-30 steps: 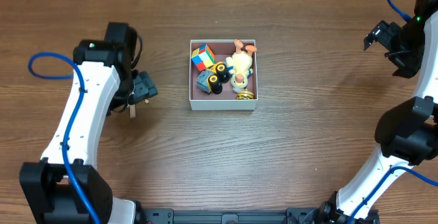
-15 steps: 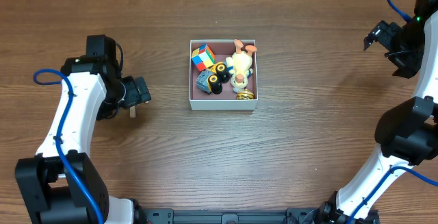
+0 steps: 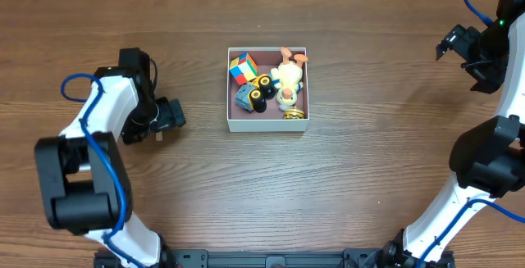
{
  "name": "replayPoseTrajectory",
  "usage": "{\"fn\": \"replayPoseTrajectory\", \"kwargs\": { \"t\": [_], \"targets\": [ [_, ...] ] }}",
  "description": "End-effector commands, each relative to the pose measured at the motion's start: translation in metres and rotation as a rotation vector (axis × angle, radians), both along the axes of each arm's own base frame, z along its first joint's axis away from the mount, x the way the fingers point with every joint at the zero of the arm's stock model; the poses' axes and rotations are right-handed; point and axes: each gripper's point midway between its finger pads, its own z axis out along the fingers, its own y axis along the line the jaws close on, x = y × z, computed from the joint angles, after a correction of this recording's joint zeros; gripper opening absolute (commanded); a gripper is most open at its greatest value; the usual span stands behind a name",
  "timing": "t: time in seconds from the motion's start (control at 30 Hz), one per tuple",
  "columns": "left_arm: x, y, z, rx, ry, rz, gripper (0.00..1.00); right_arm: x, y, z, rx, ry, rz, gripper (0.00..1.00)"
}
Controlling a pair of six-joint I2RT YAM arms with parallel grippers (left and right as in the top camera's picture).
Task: Pack container
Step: 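Lower left gripper onto the rattle drum handle and close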
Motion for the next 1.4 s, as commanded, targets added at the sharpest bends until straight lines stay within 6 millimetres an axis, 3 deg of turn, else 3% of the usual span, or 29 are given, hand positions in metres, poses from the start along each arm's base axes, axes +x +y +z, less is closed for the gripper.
{"fn": "replayPoseTrajectory", "kwargs": {
  "t": [0.0,0.57,0.7,0.8,0.9,1.07,1.2,1.37],
  "targets": [
    [-0.003,0.002,-0.016,0.008,0.036,-0.022,1.00,0.000,0.001,0.008,-0.006,-0.021,0.003,1.00],
    [0.010,0.005,-0.018,0.020,-0.016,-0.073,1.00,0.000,0.001,0.008,-0.006,-0.021,0.003,1.00],
    [0.010,0.005,-0.018,0.019,-0.015,-0.073,0.80,0.000,0.001,0.008,-0.006,-0.021,0.003,1.00],
    [0.010,0.005,-0.018,0.021,-0.015,-0.073,0.79,0.000,0.001,0.008,-0.006,-0.021,0.003,1.00],
    [0.010,0.005,-0.018,0.021,-0.014,-0.073,0.67,0.000,0.001,0.008,-0.006,-0.021,0.003,1.00],
    [0.010,0.005,-0.018,0.021,-0.015,-0.073,0.57,0.000,0.001,0.008,-0.006,-0.021,0.003,1.00],
    [0.010,0.005,-0.018,0.021,-0.014,-0.073,0.56,0.000,0.001,0.008,-0.006,-0.021,0.003,1.00],
    [0.008,0.005,-0.018,0.020,-0.009,-0.073,0.45,0.000,0.001,0.008,-0.006,-0.021,0.003,1.00]
  ]
}}
